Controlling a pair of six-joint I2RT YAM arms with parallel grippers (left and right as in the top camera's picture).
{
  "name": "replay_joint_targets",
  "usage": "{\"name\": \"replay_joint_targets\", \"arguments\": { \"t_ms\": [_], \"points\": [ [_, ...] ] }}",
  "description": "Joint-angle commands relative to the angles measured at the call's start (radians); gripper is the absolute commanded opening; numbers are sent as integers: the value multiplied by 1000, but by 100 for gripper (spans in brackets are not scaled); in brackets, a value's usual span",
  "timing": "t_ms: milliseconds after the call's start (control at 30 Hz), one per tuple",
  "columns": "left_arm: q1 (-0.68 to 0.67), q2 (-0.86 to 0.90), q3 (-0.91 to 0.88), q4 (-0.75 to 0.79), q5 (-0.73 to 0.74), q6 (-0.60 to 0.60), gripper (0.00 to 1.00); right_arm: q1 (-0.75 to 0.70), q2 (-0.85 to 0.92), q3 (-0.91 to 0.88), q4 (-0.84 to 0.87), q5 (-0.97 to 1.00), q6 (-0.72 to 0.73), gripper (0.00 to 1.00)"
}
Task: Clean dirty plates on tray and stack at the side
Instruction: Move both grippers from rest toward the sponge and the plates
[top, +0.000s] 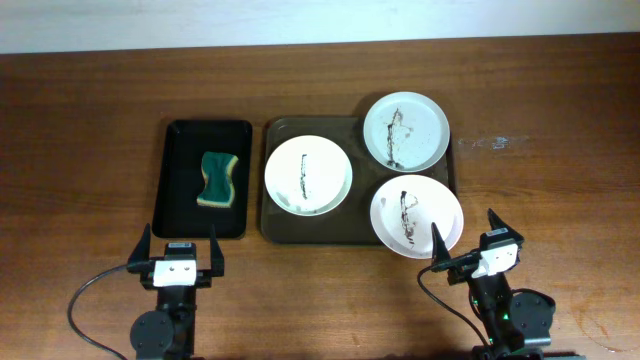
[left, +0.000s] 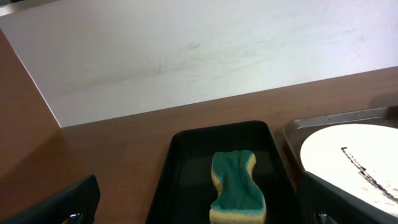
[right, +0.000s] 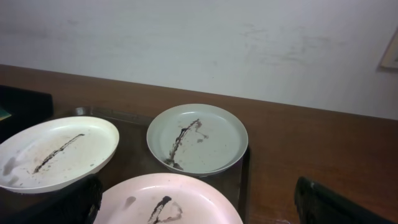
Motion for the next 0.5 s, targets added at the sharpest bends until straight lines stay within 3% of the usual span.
{"name": "replay_joint_targets", "arguments": {
  "t_ms": [0,267,367,467],
  "points": [
    [7,-8,-5,-2,38,-58,100,6,-4,-6,-4,6,-3,99],
    [7,58,121,-53,98,-58,99,6,-4,96,-10,9,-2,99],
    [7,194,266,-82,142,-58,99,6,18,214,-96,9,-2,99],
    [7,418,558,-277,142,-54,99,6,138,364,-164,10,-3,99]
  ]
}}
